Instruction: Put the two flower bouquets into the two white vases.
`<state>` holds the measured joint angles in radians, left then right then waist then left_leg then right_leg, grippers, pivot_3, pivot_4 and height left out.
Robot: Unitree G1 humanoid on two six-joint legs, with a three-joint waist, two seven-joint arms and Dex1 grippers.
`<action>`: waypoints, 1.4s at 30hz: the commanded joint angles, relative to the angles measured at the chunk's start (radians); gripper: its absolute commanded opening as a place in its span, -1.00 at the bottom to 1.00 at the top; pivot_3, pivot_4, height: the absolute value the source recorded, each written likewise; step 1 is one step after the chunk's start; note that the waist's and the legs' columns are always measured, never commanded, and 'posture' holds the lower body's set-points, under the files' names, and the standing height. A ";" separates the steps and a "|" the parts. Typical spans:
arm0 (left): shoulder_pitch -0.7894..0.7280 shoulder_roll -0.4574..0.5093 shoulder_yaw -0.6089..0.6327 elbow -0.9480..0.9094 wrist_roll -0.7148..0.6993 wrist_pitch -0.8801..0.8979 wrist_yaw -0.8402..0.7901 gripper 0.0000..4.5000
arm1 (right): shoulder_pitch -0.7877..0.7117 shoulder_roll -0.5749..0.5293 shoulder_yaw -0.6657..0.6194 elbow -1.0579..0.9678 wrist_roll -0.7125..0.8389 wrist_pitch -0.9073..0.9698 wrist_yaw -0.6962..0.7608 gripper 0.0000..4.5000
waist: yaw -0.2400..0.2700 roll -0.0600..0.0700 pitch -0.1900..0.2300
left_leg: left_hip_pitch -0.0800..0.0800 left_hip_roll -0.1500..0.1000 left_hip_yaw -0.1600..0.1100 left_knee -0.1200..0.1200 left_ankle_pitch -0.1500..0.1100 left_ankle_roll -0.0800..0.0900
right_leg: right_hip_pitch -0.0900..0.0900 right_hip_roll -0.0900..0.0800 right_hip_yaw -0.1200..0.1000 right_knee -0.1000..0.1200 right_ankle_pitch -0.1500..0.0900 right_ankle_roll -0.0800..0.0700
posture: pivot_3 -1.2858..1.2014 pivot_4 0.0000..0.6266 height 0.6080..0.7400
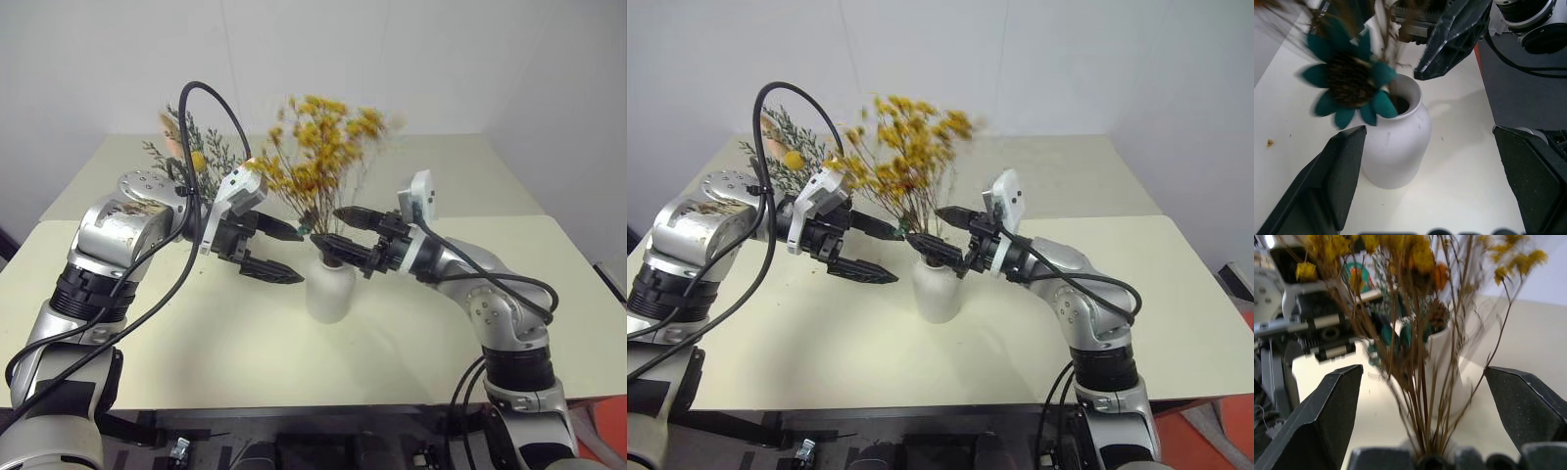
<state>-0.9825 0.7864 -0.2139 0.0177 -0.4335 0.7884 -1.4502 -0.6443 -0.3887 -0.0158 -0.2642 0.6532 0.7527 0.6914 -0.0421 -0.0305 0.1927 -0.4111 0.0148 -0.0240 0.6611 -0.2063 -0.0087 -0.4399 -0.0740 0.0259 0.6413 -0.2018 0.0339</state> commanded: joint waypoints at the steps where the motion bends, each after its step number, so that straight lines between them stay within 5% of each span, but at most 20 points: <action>1: -0.031 0.004 0.011 -0.008 -0.004 -0.008 -0.003 1.00 | 0.014 -0.052 -0.038 -0.070 0.036 0.010 0.025 0.99 | 0.000 0.000 0.000 | 0.000 0.000 0.000 0.000 0.000 0.000 | 0.000 0.000 0.000 0.000 0.000 0.001 | 0.03 -0.52 1.00; 15: 0.080 0.113 0.121 -0.146 -0.082 0.068 0.022 1.00 | 0.216 -0.422 -0.143 -0.188 0.108 0.052 0.222 0.99 | -0.003 0.000 0.000 | 0.001 0.000 0.001 0.000 0.000 0.001 | 0.001 0.000 0.001 -0.001 -0.002 0.003 | 0.03 -0.52 1.00; 27: 0.462 0.238 0.556 -0.341 -0.257 0.167 0.209 1.00 | 0.212 -0.546 -0.198 -0.011 0.060 -0.015 0.338 0.99 | 0.001 -0.001 0.000 | 0.004 0.001 0.002 0.000 -0.001 0.001 | 0.003 0.000 0.002 -0.001 -0.003 0.004 | 0.03 -0.52 1.00; 42: 0.905 0.129 0.910 -0.433 -0.283 -0.086 0.303 1.00 | 0.177 -0.574 -0.193 0.047 0.033 -0.017 0.366 0.99 | 0.009 -0.001 0.000 | 0.005 0.002 0.004 0.000 -0.001 0.001 | 0.003 0.000 0.003 -0.002 -0.004 0.002 | 0.03 -0.52 1.00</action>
<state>-0.0826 0.9134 0.6522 -0.3777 -0.6857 0.7232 -1.1577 -0.4680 -0.9548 -0.1701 -0.1870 0.6712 0.7335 1.0609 -0.0329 -0.0318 0.1925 -0.4063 0.0168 -0.0198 0.6608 -0.2070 -0.0079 -0.4371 -0.0741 0.0286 0.6392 -0.2058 0.0356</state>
